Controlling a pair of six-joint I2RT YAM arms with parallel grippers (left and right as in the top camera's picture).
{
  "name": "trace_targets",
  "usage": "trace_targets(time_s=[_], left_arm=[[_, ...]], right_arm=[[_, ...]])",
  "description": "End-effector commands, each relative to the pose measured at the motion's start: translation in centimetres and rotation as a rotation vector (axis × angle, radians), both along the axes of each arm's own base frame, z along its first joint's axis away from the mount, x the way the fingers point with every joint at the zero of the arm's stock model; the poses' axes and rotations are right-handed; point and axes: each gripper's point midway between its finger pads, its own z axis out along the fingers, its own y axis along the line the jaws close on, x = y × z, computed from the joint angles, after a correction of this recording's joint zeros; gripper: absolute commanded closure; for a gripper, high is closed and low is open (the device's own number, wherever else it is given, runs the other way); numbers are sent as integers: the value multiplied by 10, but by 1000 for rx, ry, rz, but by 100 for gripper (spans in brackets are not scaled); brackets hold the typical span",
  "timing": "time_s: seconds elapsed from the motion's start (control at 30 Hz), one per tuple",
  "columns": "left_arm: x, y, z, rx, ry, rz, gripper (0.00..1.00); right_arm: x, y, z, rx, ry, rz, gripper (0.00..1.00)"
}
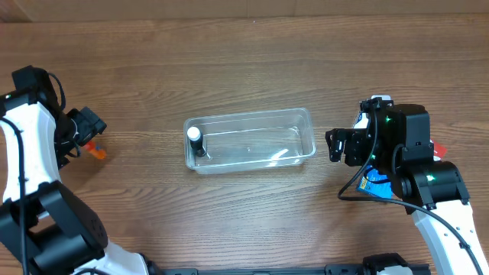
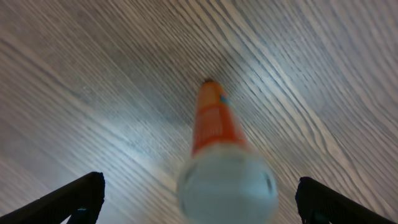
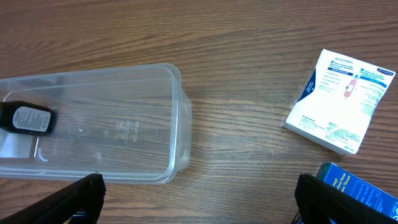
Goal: Pack container
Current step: 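Move the left gripper to the orange tube and grasp it, then place the orange tube upright beside the bottle in the container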
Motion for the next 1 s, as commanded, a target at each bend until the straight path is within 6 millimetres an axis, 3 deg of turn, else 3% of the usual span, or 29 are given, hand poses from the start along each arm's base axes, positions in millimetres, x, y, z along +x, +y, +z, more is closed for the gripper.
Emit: trace_targets(time_s=[0.0, 0.1, 0.47, 0.53, 0.73, 0.83, 0.97], left_arm=[[3, 3, -22, -22, 34, -30, 2], [6, 4, -27, -23, 35, -30, 7], [13, 8, -26, -8, 7, -31, 63], [13, 8, -26, -8, 7, -31, 68], [10, 5, -19, -16, 21, -33, 93], [12, -5, 9, -10, -9, -52, 96], [19, -55, 78, -46, -163, -163, 96]], right_arm=[[5, -1, 13, 0, -33, -10, 0], [5, -1, 13, 0, -33, -10, 0], [5, -1, 13, 0, -34, -10, 0], [5, -1, 13, 0, -34, -10, 0], [5, -1, 13, 0, -34, -10, 0], [5, -1, 13, 0, -35, -10, 0], [6, -1, 13, 0, -36, -10, 0]])
